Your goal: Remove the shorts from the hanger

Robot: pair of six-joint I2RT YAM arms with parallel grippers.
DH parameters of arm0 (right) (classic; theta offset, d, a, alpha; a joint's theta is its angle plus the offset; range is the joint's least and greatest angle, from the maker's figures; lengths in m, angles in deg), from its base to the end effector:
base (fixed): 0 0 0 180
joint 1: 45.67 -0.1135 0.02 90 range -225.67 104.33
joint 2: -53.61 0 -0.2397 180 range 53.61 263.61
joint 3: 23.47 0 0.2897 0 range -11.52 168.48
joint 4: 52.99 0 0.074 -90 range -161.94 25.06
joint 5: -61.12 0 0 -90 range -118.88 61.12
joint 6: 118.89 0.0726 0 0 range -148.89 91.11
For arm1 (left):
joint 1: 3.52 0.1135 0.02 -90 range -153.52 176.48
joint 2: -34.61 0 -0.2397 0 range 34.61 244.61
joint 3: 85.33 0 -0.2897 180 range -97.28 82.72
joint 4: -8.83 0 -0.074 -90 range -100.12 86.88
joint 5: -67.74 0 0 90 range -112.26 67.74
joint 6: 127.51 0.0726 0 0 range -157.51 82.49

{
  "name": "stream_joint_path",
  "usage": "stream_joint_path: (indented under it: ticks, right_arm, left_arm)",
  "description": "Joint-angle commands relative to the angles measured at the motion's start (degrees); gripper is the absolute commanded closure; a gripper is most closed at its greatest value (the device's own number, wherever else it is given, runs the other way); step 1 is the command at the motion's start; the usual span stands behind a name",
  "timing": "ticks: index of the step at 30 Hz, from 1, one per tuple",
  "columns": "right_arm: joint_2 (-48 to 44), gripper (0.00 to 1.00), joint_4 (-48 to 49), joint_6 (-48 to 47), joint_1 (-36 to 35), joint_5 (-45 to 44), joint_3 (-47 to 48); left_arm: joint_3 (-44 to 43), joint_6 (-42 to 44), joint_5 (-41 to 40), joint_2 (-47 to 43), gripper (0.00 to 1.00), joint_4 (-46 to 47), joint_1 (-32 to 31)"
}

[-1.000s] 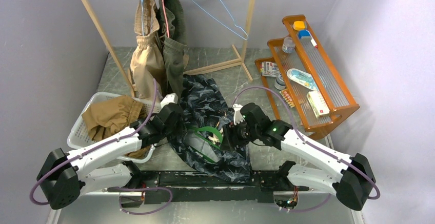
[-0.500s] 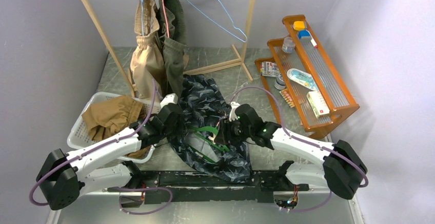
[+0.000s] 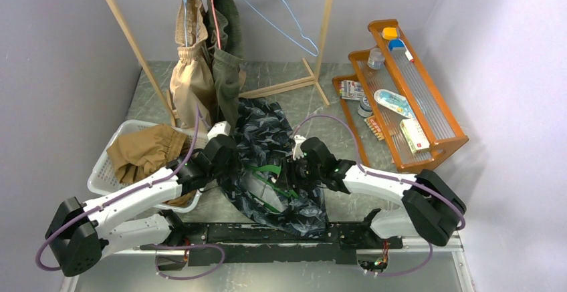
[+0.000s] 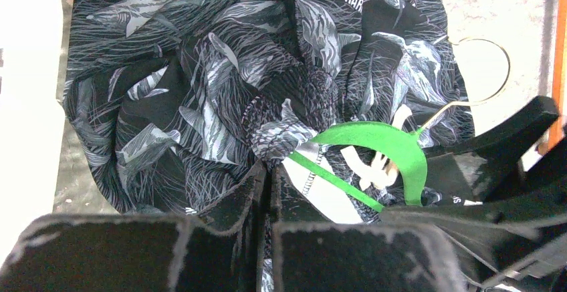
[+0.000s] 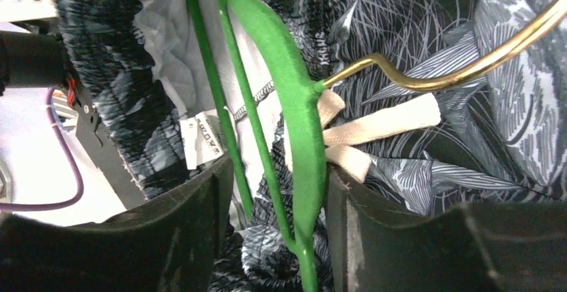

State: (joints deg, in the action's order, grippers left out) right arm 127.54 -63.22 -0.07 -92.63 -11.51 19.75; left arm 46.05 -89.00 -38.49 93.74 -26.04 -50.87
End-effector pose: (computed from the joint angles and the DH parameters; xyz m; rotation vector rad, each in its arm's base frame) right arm 0.1964 0.2421 0.1020 -0.5576 2.4041 0.9868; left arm 0.2065 -0.1942 0.1641 -0.2251 2.3731 -0.5209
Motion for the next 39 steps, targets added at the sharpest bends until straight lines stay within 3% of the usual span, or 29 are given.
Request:
stream_joint_path:
  ticks: [1,3,6,9,14,20,24,30,39]
  right_arm:
    - [3.0,0.47,8.2,2.5,-0.6,2.3,-3.4]
    - [1.7,0.61,10.7,3.6,-0.9,0.9,-5.5]
    - [-4.3,0.88,5.7,1.5,-0.9,-5.0,-4.4]
    - [-11.8,1.00,-0.1,-2.8,-0.9,-7.0,-1.7]
    - [-19.7,1.00,-6.5,-7.1,-0.9,1.5,-0.3]
    - [-26.1,1.00,-12.3,-5.2,-1.0,10.3,-2.8]
    - [-26.2,1.00,-15.9,-4.3,-1.1,12.2,-2.2]
    - [-22.0,1.00,-22.8,-6.8,-2.3,7.1,3.5]
    - [-33.3,1.00,-20.9,-14.4,-4.1,9.1,3.9]
  left_arm:
    - [-0.2,0.2,1.3,0.1,0.93,1.5,0.0]
    - [-0.8,0.1,1.4,0.6,0.93,0.6,0.0]
    - [-0.6,-0.3,1.0,-0.3,0.93,-0.5,0.0]
    - [-0.3,-0.7,0.3,-2.1,0.93,-1.8,0.0]
    - [-0.4,-1.2,-3.6,-5.2,0.93,-4.3,0.0]
    - [-3.3,-1.6,-9.1,-5.5,0.93,-9.3,0.0]
    - [-7.0,-1.0,-12.9,-5.3,0.93,-11.9,0.0]
    - [-10.3,-3.5,-20.2,-6.4,0.93,-17.1,0.1]
    - [-12.7,-9.7,-26.1,-2.5,0.93,-28.3,0.1]
